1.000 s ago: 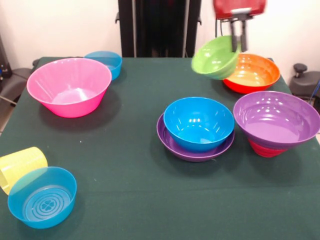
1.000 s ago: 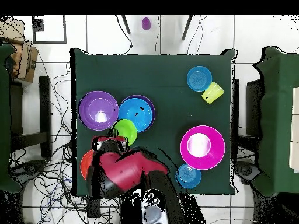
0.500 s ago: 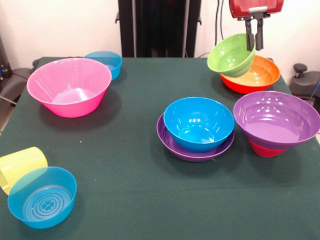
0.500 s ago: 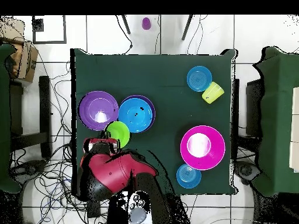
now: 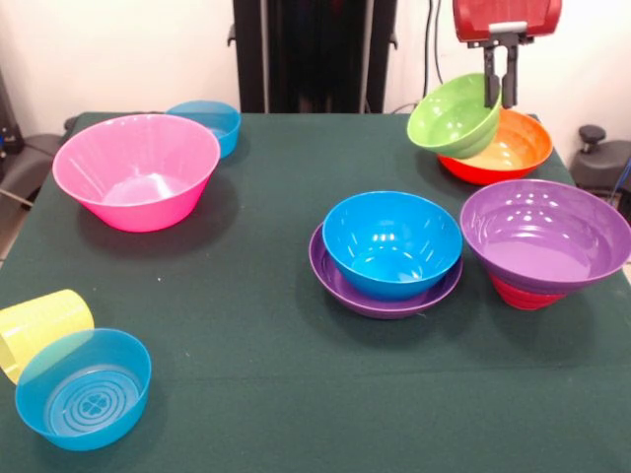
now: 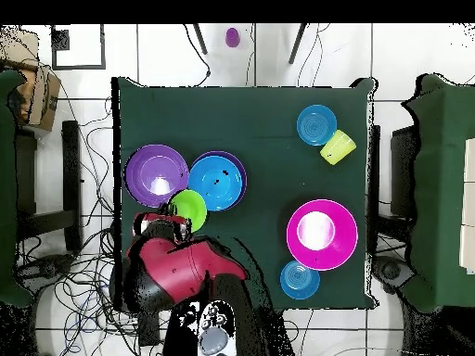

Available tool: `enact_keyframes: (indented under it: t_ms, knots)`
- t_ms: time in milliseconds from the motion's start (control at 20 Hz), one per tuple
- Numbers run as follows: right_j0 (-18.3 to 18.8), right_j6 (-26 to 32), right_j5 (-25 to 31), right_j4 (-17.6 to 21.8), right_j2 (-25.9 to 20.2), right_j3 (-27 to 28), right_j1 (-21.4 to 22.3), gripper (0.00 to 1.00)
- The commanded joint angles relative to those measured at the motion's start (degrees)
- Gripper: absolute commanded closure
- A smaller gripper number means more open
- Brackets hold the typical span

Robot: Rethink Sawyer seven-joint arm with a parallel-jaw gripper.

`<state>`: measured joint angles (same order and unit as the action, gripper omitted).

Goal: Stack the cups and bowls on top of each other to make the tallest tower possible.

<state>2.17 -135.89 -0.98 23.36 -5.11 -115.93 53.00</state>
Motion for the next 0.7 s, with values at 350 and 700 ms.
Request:
enact_keyframes:
  t_ms: [350,700]
  knots:
    - [-12.28,-9.52,3.05,-15.12,9.53,11.94,-5.64,1.0]
    - [-15.24,-8.18,2.91,-20.26,12.39,14.31,-8.03,1.0]
